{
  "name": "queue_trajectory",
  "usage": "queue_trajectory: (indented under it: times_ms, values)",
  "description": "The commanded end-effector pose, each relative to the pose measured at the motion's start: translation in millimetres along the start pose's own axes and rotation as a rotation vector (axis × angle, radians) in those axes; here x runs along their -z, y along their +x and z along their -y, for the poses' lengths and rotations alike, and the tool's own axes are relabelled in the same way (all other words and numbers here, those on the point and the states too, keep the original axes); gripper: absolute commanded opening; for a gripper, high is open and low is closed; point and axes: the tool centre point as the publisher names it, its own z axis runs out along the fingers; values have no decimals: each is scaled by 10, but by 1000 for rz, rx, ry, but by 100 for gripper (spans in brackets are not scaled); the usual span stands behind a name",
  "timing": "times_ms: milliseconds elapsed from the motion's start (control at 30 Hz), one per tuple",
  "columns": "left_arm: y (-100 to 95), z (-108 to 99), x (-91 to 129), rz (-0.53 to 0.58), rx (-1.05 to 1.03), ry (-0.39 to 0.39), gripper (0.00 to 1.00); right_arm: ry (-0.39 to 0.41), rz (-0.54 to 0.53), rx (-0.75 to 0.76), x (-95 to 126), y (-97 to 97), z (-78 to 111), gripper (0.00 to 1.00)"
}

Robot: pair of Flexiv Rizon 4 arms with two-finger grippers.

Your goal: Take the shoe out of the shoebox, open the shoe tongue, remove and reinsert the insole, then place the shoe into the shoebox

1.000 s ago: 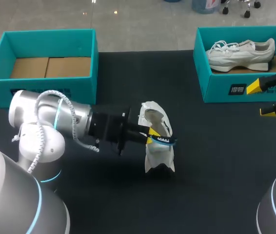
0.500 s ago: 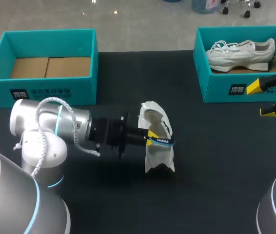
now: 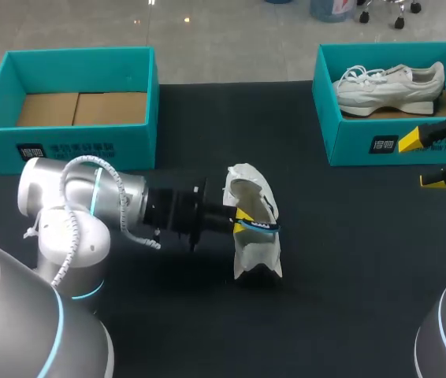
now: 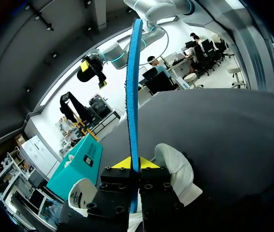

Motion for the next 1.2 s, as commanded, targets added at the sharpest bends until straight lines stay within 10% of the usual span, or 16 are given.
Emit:
queue_trajectory:
  times_ms: [33,533,633,767,1067,1200]
  values:
    - [-38,-81,-39,-9,-2,-16,0,-1,3,-1,-5,-3,5,100]
    - [26,-230,-29,-25,12,-72,0,-1,3,-1,-5,-3,5,100]
    - [29,-165,1,-21,12,-65,29,-1,3,-1,-5,-3,5,100]
    - [25,-82,23,-13,6,-53,33,-1,3,-1,-5,-3,5,100]
    - [60,63,57,-8,-9,-37,29,-1,3,-1,-5,-3,5,100]
    - [86,58,41,-24,-9,-39,0,-1,3,-1,-5,-3,5,100]
